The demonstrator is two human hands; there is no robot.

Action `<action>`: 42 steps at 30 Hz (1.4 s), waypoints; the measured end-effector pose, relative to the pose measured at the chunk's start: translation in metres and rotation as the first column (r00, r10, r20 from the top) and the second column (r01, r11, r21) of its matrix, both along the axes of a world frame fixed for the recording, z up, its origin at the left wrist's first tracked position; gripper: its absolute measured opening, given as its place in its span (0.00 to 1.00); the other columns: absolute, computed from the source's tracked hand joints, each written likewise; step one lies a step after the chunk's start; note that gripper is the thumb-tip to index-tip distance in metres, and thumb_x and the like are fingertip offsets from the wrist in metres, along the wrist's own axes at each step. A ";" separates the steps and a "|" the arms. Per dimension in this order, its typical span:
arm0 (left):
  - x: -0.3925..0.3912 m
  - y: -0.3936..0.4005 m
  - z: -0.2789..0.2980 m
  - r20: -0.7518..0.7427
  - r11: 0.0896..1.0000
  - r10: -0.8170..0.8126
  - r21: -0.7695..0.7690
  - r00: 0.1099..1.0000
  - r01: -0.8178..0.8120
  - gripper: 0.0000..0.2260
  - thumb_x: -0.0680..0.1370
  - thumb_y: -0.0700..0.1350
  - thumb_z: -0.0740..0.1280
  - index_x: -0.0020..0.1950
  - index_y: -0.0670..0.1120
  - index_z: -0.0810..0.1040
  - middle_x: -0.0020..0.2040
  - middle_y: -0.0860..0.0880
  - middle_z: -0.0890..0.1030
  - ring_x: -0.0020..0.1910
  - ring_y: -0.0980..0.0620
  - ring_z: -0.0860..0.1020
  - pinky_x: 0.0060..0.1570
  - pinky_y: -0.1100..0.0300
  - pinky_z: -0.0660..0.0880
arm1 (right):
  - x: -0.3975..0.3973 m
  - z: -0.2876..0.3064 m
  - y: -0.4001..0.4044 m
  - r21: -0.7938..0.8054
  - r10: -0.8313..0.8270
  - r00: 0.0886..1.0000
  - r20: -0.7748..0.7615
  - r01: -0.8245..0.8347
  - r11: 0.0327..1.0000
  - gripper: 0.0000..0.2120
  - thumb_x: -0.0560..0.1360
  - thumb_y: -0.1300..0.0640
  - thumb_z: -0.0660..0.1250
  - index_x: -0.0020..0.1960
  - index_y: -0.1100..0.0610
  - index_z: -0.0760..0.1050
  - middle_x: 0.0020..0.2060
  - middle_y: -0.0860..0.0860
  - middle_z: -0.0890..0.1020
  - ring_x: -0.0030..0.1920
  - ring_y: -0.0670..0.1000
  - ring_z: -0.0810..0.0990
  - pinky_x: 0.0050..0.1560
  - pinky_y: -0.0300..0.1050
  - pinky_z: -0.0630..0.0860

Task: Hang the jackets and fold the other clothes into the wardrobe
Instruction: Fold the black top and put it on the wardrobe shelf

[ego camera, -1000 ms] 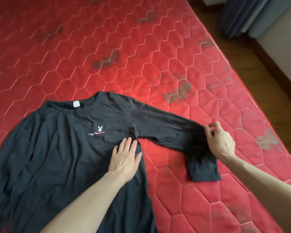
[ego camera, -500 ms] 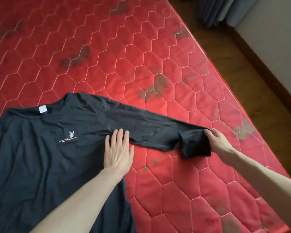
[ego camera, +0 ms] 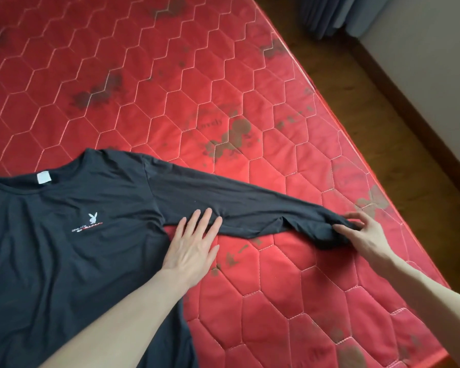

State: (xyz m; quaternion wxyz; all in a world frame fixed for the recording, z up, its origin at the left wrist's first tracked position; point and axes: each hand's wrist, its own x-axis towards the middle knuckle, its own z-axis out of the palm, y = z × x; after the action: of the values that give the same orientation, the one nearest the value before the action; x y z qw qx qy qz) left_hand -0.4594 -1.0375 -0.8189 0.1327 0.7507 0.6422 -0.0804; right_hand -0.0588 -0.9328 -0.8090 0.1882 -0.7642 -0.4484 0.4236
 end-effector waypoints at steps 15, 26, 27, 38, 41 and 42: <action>0.065 0.005 -0.003 0.037 0.962 -0.218 -0.161 0.975 0.221 0.31 0.85 0.64 0.49 0.84 0.58 0.42 0.85 0.48 0.36 0.83 0.41 0.35 0.76 0.27 0.43 | 0.004 -0.009 0.002 0.179 -0.367 0.930 -0.005 0.362 0.915 0.12 0.80 0.57 0.72 0.59 0.63 0.80 0.51 0.57 0.82 0.50 0.53 0.78 0.47 0.46 0.72; 0.006 -0.031 0.008 0.047 0.977 -0.190 -0.087 0.981 0.194 0.30 0.85 0.61 0.49 0.85 0.52 0.54 0.86 0.47 0.47 0.85 0.45 0.43 0.80 0.37 0.45 | -0.013 -0.007 0.001 -0.007 -0.249 0.862 0.441 0.281 0.960 0.31 0.76 0.54 0.75 0.72 0.66 0.66 0.68 0.70 0.72 0.70 0.69 0.72 0.70 0.61 0.68; -0.003 -0.037 0.010 0.049 0.983 -0.166 -0.073 0.985 0.169 0.30 0.84 0.61 0.50 0.85 0.51 0.58 0.86 0.46 0.51 0.85 0.45 0.48 0.80 0.37 0.48 | -0.014 -0.008 -0.001 -0.040 -0.245 0.867 0.434 0.290 0.956 0.30 0.77 0.56 0.74 0.71 0.66 0.66 0.67 0.71 0.74 0.68 0.70 0.74 0.69 0.61 0.69; -0.081 -0.131 0.009 0.034 1.000 0.026 -0.003 0.999 -0.026 0.29 0.83 0.60 0.57 0.82 0.50 0.65 0.83 0.46 0.61 0.81 0.44 0.63 0.76 0.40 0.66 | -0.118 -0.001 -0.074 0.324 0.049 0.871 0.489 -0.233 0.917 0.21 0.81 0.57 0.69 0.71 0.58 0.68 0.62 0.64 0.73 0.59 0.66 0.76 0.61 0.62 0.72; -0.102 -0.171 0.009 0.042 0.999 -0.016 0.040 0.999 0.015 0.30 0.82 0.61 0.63 0.82 0.51 0.66 0.83 0.46 0.63 0.80 0.45 0.65 0.72 0.40 0.71 | -0.193 0.006 -0.118 0.267 0.348 0.887 0.304 -0.429 0.863 0.14 0.83 0.56 0.67 0.68 0.51 0.71 0.50 0.51 0.81 0.43 0.54 0.82 0.48 0.55 0.80; -0.110 -0.185 0.009 0.035 0.998 -0.028 0.053 0.999 0.026 0.30 0.81 0.61 0.64 0.81 0.52 0.67 0.82 0.46 0.64 0.80 0.45 0.66 0.71 0.40 0.72 | -0.217 0.008 -0.131 0.220 0.426 0.872 0.240 -0.477 0.851 0.13 0.83 0.54 0.66 0.66 0.50 0.71 0.46 0.48 0.83 0.40 0.51 0.83 0.45 0.55 0.81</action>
State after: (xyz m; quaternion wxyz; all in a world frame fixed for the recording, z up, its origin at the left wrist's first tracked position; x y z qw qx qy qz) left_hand -0.5699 -1.2225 -0.8104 0.1232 0.7639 0.6313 -0.0521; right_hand -0.2763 -1.0635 -0.8008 0.1442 -0.6393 -0.6850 0.3184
